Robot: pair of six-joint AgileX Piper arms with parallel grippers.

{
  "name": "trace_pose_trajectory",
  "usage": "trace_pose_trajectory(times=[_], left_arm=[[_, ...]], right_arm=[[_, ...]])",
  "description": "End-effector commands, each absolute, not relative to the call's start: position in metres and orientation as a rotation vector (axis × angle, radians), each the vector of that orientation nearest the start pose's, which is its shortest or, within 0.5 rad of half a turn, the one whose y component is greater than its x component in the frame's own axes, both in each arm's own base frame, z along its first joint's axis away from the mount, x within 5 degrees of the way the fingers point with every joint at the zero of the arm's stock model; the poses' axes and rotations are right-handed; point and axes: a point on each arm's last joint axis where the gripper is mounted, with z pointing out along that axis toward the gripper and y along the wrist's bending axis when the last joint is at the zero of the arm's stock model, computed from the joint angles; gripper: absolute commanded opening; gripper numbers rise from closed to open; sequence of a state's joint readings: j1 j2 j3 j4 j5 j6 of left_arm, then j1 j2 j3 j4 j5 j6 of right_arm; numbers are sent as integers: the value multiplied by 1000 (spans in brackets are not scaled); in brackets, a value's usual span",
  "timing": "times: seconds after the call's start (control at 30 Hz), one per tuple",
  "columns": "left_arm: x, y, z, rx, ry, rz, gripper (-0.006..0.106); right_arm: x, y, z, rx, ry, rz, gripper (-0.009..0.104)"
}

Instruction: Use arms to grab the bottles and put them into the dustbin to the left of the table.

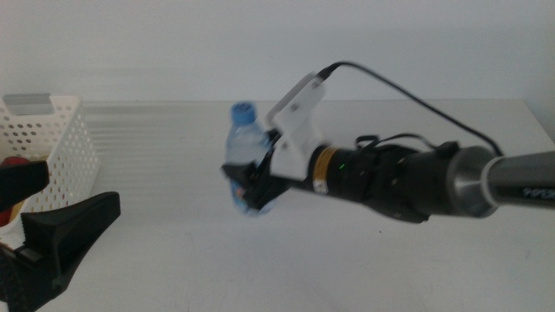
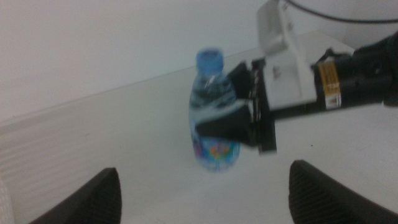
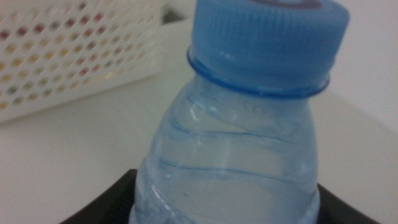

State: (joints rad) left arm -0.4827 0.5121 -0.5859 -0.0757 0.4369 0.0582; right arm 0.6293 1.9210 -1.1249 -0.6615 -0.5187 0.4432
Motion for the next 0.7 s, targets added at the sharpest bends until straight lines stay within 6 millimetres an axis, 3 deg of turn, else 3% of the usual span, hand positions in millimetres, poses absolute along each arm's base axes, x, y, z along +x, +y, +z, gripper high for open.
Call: trace_pose_trajectory(times=[0.0,0.13,0.27,0.57,0.67], left_arm=[[92,-52,348,416,1714,-407,85],[92,-52,348,416,1714,-407,85],[92,-52,348,416,1714,-407,85],[92,-52,348,416,1714,-407,85],[92,-52,348,416,1714,-407,85]], right_arm=[[308,286,248,-924,1447,714,0],[287,301,239,-1017,1431,752,0],[276,302,226,-1044,1463,772,0],[266,296,206,-1074,1495,793,0],[267,296,203,-1070,1526,775,9]])
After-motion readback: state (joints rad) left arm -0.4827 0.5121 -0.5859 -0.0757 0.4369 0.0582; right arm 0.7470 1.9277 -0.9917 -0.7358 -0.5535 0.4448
